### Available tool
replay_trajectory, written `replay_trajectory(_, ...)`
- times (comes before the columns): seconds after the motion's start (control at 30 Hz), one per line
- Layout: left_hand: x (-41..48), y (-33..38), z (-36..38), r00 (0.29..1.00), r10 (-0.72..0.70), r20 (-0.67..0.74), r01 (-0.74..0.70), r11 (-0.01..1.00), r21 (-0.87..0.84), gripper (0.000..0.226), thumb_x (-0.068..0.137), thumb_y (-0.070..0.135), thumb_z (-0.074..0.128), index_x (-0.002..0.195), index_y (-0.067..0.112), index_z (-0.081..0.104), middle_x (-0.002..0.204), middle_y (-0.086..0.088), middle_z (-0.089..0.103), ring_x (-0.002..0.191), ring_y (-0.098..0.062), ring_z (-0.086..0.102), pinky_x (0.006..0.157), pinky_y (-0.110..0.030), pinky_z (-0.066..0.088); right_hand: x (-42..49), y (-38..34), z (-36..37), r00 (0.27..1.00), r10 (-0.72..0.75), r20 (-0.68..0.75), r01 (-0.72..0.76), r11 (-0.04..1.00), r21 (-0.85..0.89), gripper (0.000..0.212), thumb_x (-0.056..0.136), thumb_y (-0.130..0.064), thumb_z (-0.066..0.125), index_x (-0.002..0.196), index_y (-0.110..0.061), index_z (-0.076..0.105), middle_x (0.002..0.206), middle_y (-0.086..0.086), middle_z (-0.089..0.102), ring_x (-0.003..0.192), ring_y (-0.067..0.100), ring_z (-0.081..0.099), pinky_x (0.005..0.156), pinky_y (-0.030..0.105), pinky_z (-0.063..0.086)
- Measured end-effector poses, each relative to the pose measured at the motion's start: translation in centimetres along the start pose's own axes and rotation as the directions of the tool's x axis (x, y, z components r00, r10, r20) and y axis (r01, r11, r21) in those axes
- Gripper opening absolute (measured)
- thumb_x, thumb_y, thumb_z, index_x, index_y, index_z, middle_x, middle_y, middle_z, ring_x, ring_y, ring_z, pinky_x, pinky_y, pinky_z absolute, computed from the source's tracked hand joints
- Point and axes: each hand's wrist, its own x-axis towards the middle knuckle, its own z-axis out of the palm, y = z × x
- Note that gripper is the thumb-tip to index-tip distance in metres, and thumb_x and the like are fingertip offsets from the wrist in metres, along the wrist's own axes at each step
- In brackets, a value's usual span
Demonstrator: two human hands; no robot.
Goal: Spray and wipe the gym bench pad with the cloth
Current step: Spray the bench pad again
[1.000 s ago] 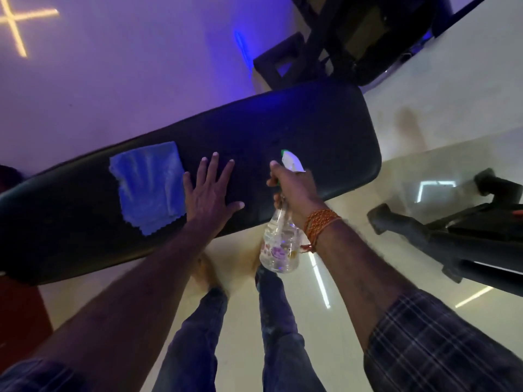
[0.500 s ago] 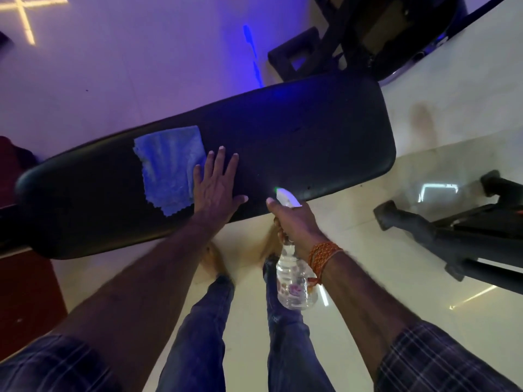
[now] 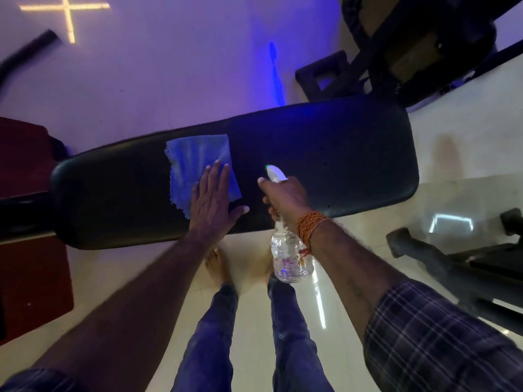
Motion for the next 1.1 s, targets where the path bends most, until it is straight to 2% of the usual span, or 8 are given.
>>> replay_trajectory(0.2,0.5,-1.2,-1.3,0.903,-0.343,-0.260,0.321,0.939,-0.125,0.085,0.098,0.055,0.056,0.162,0.009,0.025,0.170,-0.016,0.021,0.154,-0.036,0.025,0.118,-0.053,0.028,0.3,-1.1,0.3,0.993,-0.021,0.120,0.018,0.999,0.028,0.018,0.089,-0.036,0.072,0.089,-0.022,0.061,0.071,0.001,0.066,0.040,0.009,0.051,0.045,0.024,0.043)
replay_trajectory(0.4,2.5,-1.6,-2.8,0.647,-0.753,-0.118,0.668,0.635,-0.389,0.094,0.084,0.048,0.080,0.154,0.009,0.031,0.150,-0.019,0.044,0.136,-0.042,0.044,0.106,-0.057,0.042,0.2,-4.5,-0.3,0.957,-0.260,0.129,0.244,0.961,0.128,0.017,0.091,-0.024,0.073,0.077,-0.021,0.064,0.071,0.000,0.068,0.037,0.010,0.045,0.040,0.022,0.038)
replay_trajectory(0.5,3.1,-1.7,-2.5,0.603,-0.798,-0.016,0.662,0.510,-0.549,0.069,0.083,0.039,0.084,0.135,0.013,0.047,0.134,-0.019,0.062,0.126,-0.042,0.057,0.105,-0.054,0.047,0.2,-6.7,-0.8,0.883,-0.448,0.142,0.436,0.894,0.104,0.017,0.086,-0.013,0.073,0.076,-0.022,0.062,0.067,-0.002,0.060,0.048,0.013,0.049,0.043,0.024,0.042)
replay_trajectory(0.67,2.8,-1.5,-2.6,0.655,-0.753,-0.054,0.472,0.464,-0.750,0.036,0.098,0.032,0.067,0.119,0.003,0.067,0.119,-0.022,0.069,0.112,-0.040,0.065,0.096,-0.044,0.052,0.2,-9.2,-0.5,0.741,-0.664,0.100,0.658,0.748,0.088,0.026,0.084,0.007,0.067,0.107,-0.006,0.062,0.101,-0.002,0.065,0.077,0.021,0.057,0.073,0.045,0.057)
replay_trajectory(0.77,1.0,-1.6,-3.2,0.579,-0.815,-0.034,0.374,0.302,-0.877,0.037,0.103,0.032,0.058,0.134,0.012,0.056,0.129,-0.013,0.065,0.119,-0.033,0.063,0.103,-0.042,0.050,-0.5,-10.3,1.1,0.689,-0.722,0.068,0.716,0.692,0.092,0.031,0.089,0.006,0.066,0.117,-0.005,0.061,0.112,0.002,0.064,0.096,0.035,0.062,0.089,0.056,0.055)
replay_trajectory(0.87,-1.8,-3.4,-3.5,0.488,-0.865,-0.112,0.310,0.292,-0.905,0.030,0.101,0.023,0.061,0.127,0.008,0.058,0.123,-0.015,0.068,0.115,-0.035,0.065,0.100,-0.048,0.053,-1.3,-11.3,4.1,0.638,-0.768,0.065,0.757,0.640,0.129,0.028,0.093,0.001,0.066,0.120,-0.004,0.060,0.120,0.008,0.063,0.112,0.027,0.063,0.092,0.057,0.054)
replay_trajectory(1.0,-5.8,-5.5,-3.8,0.458,-0.878,-0.139,0.204,0.256,-0.945,0.018,0.099,0.015,0.063,0.117,0.016,0.061,0.102,0.000,0.068,0.099,-0.025,0.066,0.082,-0.029,0.049,-2.1,-10.9,8.5,0.586,-0.802,0.115,0.796,0.597,0.105,0.033,0.094,-0.017,0.074,0.123,-0.008,0.059,0.118,0.009,0.064,0.109,0.021,0.065,0.093,0.051,0.056)
replay_trajectory(1.1,-8.7,-5.9,-3.2,0.450,-0.886,-0.117,0.218,0.236,-0.947,0.011,0.098,0.018,0.064,0.109,0.021,0.061,0.091,0.006,0.067,0.091,-0.024,0.066,0.082,-0.037,0.052,-2.4,-8.4,9.8,0.606,-0.764,0.223,0.783,0.622,0.005,0.053,0.087,-0.028,0.082,0.130,-0.014,0.053,0.111,0.007,0.068,0.095,0.023,0.070,0.088,0.041,0.058)
